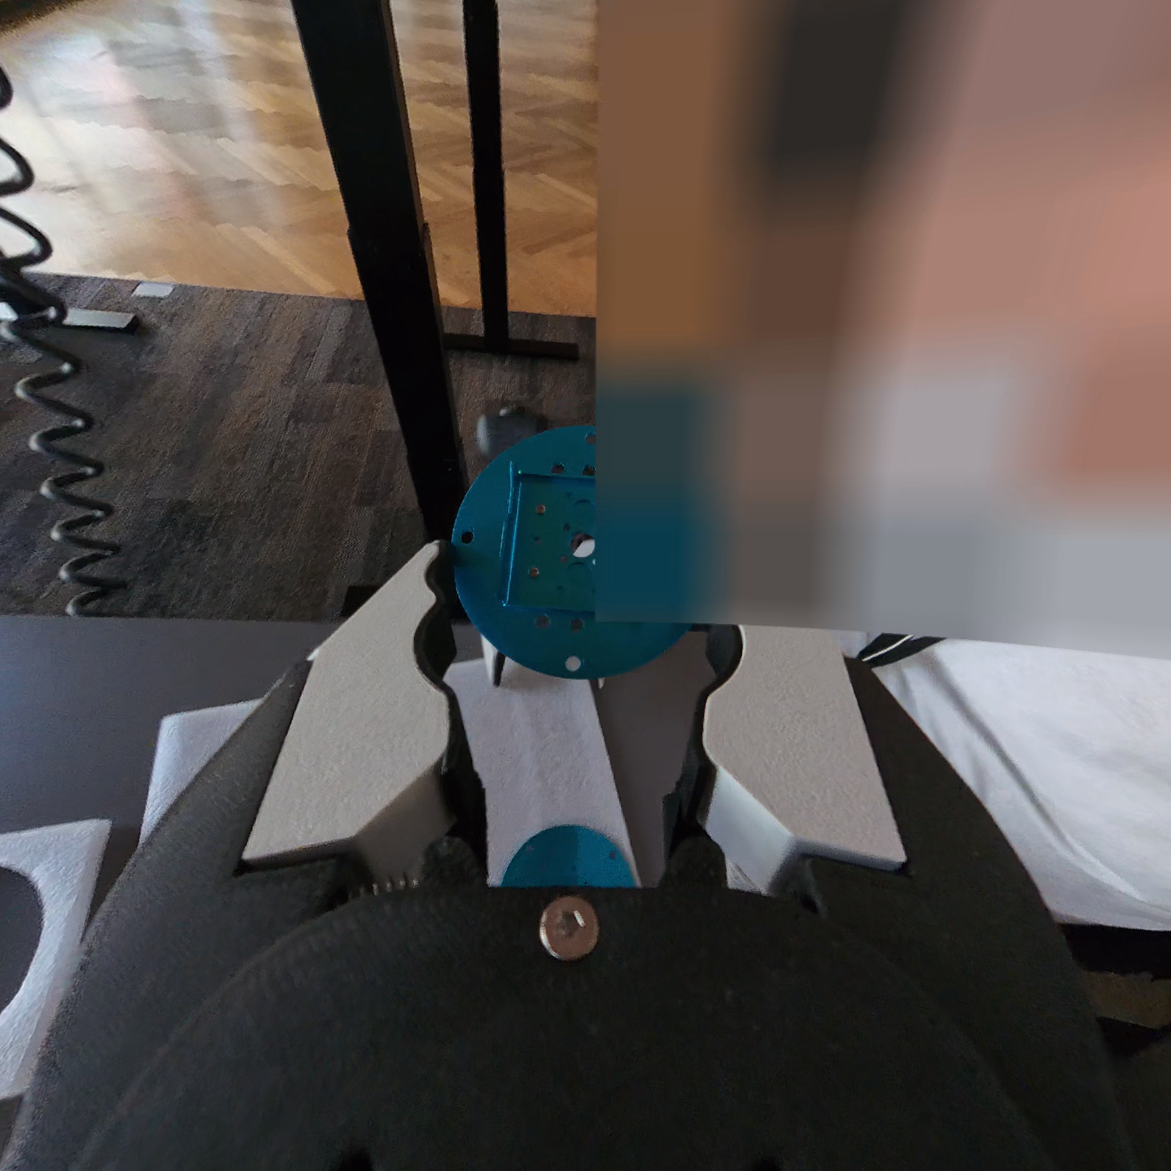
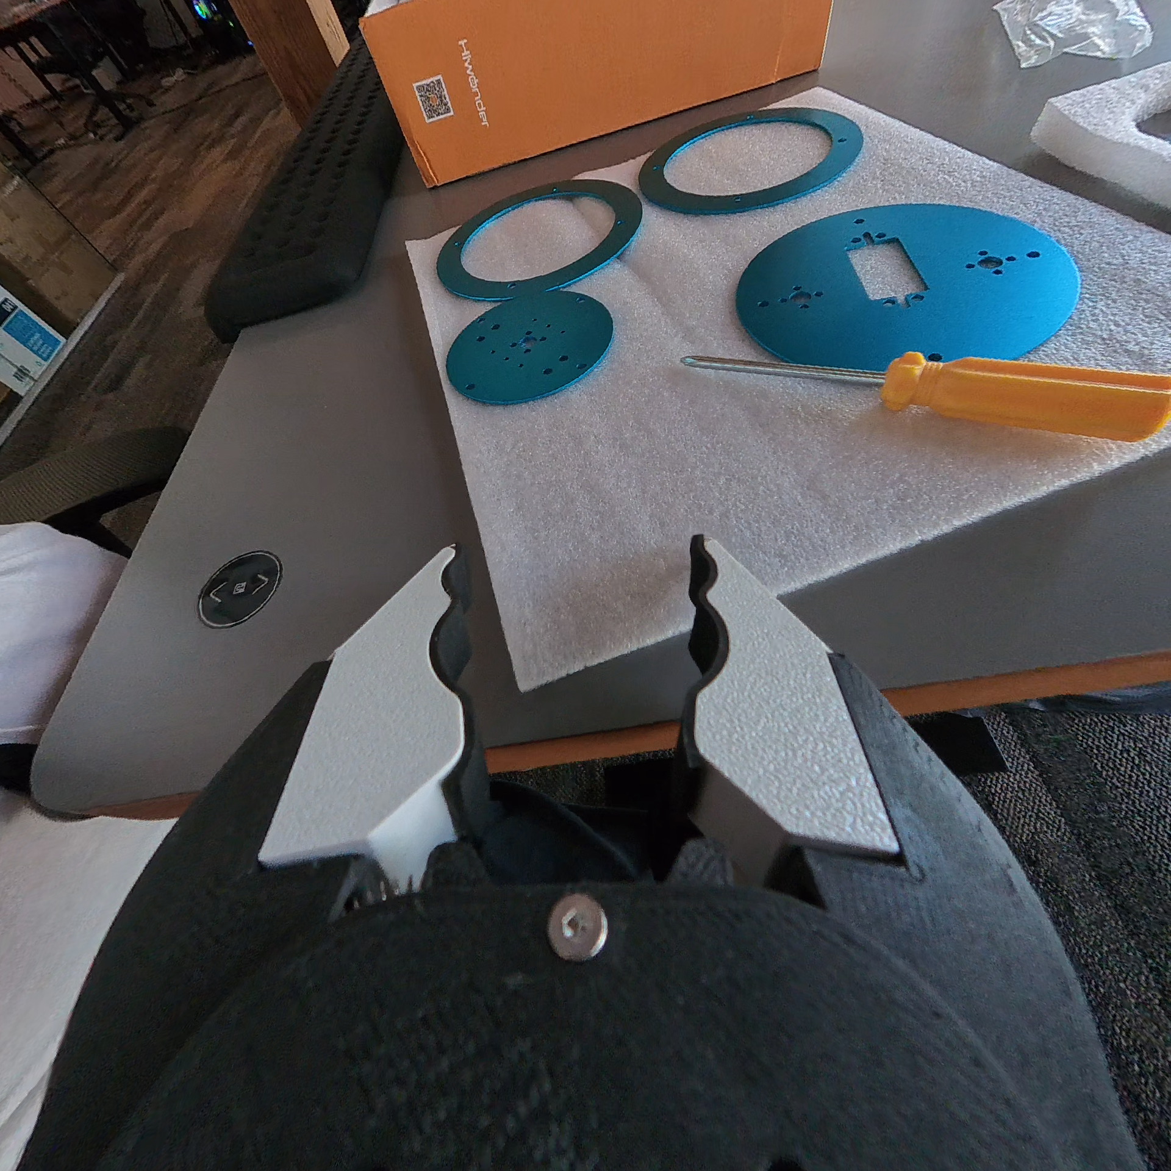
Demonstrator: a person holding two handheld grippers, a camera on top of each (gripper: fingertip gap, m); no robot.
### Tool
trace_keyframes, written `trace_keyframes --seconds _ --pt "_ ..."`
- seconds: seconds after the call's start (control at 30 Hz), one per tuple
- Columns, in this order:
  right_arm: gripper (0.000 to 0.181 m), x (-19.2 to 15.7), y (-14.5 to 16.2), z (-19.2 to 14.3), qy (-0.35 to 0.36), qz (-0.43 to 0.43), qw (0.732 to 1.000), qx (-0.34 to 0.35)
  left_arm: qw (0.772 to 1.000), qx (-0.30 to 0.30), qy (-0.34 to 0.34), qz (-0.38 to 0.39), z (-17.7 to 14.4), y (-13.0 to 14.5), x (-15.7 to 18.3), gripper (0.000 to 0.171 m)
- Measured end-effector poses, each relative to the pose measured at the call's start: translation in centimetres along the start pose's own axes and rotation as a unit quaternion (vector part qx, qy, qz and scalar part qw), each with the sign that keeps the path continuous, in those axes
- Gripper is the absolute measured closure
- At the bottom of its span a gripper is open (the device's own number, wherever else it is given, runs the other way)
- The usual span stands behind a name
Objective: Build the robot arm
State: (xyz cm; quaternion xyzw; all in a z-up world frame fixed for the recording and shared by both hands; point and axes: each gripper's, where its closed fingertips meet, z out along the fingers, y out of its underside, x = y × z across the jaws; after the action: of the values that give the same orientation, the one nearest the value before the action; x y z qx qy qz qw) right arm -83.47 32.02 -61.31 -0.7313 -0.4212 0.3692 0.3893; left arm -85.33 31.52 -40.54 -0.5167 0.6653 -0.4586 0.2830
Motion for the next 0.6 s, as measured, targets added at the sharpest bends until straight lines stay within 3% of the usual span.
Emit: trace_keyframes --seconds 0.37,0.6 --pt "0.111 0.4 1.7 -4.6 0.042 0.038 0.998 -0.005 0.992 -0.091 -0.078 -0.046 7.2 14.2 -1.5 0.091" --pt "0.111 -0.3 2.0 -4.4 0.04 0.044 0.998 -0.013 0.977 -0.174 -0.125 0.001 8.2 18.1 -3.1 0.091"
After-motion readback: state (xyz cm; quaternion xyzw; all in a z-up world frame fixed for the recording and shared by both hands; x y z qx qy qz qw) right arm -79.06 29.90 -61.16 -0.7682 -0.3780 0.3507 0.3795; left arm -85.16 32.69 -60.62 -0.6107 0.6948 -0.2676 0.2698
